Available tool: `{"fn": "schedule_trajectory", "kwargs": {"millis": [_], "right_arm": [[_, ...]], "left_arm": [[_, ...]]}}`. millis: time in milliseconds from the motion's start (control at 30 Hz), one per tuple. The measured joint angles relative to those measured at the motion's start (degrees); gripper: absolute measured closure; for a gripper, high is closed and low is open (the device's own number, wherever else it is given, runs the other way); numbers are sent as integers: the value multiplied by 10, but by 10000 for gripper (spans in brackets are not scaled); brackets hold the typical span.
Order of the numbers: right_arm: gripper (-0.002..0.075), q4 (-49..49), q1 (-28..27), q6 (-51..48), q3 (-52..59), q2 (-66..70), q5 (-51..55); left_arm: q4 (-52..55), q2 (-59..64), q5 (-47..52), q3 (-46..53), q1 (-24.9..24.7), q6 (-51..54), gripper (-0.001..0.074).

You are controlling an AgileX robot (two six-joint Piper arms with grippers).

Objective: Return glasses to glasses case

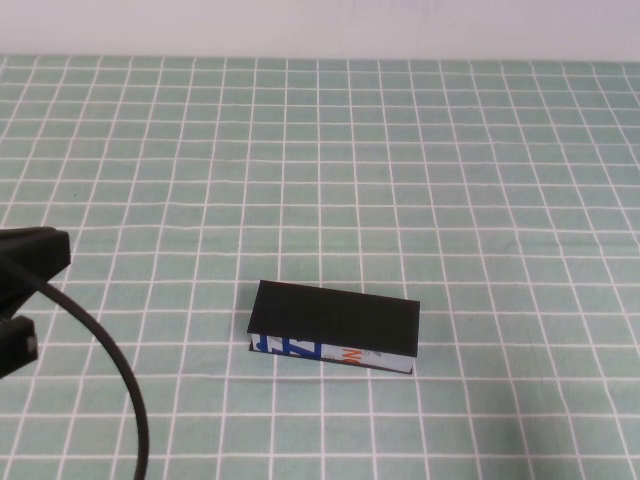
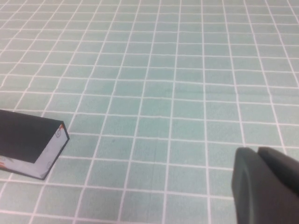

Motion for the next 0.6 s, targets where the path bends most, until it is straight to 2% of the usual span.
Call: {"fn": "schedule_trajectory", "kwargs": {"millis": [600], "right_arm": [[737,-1,0,6,0,0,2]], "left_arm": [[-3,0,-1,0,0,-1,737]]}}
